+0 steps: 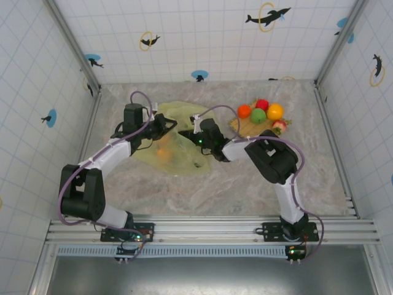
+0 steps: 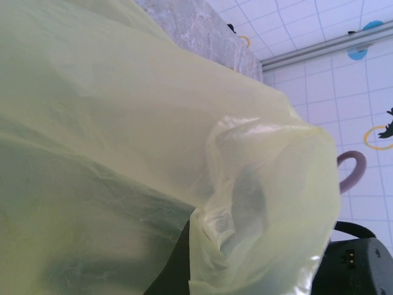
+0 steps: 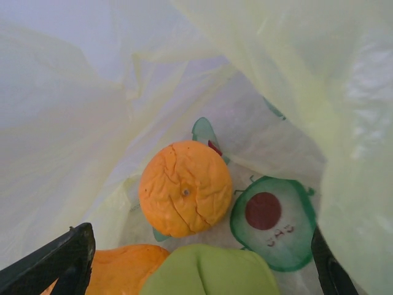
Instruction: Place the fruits into the plastic bag
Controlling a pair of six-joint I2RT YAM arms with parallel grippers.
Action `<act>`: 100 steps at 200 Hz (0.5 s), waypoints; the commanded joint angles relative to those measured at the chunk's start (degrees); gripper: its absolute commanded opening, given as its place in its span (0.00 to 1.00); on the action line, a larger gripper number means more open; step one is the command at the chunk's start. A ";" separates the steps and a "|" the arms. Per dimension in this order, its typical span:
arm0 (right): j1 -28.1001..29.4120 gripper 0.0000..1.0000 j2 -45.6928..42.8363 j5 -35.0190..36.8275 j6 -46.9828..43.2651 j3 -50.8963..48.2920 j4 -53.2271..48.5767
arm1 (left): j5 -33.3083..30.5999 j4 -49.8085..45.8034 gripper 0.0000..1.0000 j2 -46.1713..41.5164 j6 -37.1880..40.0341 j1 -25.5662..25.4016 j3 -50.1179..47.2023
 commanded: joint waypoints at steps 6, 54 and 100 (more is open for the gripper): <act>-0.42 0.93 -6.28 2.41 -5.05 -2.83 -3.34 | -0.29 -1.07 0.00 0.40 1.32 0.21 -0.57; -1.38 0.94 -14.91 9.17 -12.68 -6.97 -13.35 | 0.30 -1.99 0.00 1.22 2.40 0.26 0.20; -2.91 0.94 -25.05 13.42 -16.52 -14.97 -16.09 | 0.01 -2.22 0.00 1.33 3.54 0.86 0.21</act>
